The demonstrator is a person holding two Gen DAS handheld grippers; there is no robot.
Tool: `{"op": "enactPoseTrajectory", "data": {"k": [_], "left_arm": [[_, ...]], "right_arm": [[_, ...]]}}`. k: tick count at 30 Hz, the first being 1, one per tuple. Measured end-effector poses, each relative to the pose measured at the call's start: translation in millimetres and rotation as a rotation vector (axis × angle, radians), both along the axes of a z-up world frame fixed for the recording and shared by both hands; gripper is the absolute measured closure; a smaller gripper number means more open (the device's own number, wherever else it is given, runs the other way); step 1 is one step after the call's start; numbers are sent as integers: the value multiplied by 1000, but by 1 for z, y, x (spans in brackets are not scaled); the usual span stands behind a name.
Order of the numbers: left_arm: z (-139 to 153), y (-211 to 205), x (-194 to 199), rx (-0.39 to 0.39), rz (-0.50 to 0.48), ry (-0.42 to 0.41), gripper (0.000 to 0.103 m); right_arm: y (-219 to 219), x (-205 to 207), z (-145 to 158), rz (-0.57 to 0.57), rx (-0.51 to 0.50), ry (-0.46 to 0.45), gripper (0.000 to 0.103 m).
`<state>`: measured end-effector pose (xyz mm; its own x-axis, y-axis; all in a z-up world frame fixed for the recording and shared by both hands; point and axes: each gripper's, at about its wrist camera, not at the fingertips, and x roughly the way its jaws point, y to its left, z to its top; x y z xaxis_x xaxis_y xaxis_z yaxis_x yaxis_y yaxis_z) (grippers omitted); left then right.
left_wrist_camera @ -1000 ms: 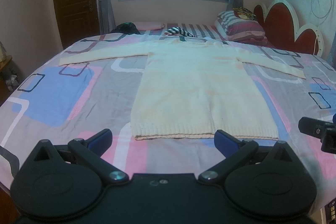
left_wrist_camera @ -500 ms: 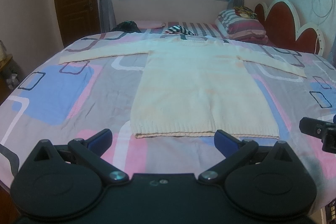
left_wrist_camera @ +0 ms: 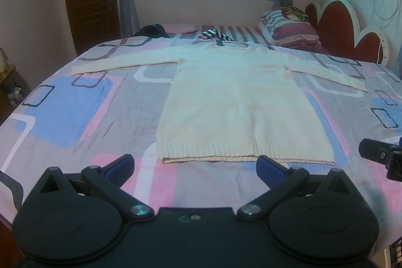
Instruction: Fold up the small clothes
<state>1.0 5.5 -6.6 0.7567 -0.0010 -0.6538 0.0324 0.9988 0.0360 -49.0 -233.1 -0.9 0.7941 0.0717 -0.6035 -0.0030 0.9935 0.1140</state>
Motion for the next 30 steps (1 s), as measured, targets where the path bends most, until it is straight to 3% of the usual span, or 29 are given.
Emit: {"op": "enactPoseTrajectory", "data": {"k": [23, 30], "left_arm": [[-3, -8, -4, 18, -6, -18, 0], [2, 0, 4, -95, -16, -94, 0]], "right_arm": [[-3, 1, -3, -9, 2, 5, 0], [-18, 15, -4, -45, 7, 17, 0]]}}
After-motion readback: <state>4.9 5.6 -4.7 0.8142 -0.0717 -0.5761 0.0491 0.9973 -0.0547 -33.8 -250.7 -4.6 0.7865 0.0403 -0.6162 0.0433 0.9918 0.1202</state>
